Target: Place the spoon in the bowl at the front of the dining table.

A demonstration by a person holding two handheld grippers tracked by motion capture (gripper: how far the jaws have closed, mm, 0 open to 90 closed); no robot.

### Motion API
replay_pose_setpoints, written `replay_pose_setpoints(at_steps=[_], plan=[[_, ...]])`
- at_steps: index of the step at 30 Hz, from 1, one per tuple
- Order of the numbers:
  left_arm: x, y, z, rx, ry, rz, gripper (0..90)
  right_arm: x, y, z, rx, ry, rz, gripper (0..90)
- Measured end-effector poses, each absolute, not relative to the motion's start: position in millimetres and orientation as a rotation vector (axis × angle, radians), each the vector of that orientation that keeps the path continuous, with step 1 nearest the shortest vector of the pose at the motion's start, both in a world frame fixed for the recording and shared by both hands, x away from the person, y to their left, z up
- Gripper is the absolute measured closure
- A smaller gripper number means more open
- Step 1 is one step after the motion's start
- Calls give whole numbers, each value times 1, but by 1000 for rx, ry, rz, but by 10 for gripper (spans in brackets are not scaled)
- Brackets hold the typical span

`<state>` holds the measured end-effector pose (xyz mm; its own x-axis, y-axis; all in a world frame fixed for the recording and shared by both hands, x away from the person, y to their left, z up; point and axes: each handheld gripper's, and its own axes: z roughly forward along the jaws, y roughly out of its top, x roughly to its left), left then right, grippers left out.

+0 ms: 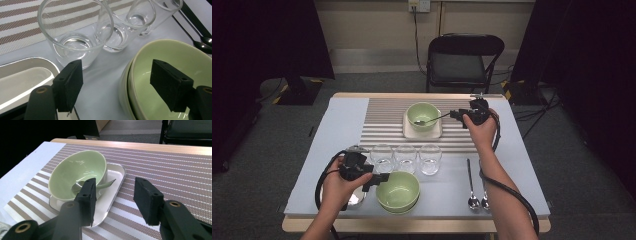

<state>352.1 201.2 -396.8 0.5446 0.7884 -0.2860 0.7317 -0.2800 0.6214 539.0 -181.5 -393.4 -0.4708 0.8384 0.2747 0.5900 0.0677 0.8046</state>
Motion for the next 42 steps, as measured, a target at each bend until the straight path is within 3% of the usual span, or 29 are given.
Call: replay_pose_setpoints(at_steps=[22,42], plan=[[354,204,-397,2052,1223,99,264,556,-183,-405,1462,2073,1310,495],[352,206,-395,2043,1217,108,262,540,-187,-396,1378,2124,1276,361]])
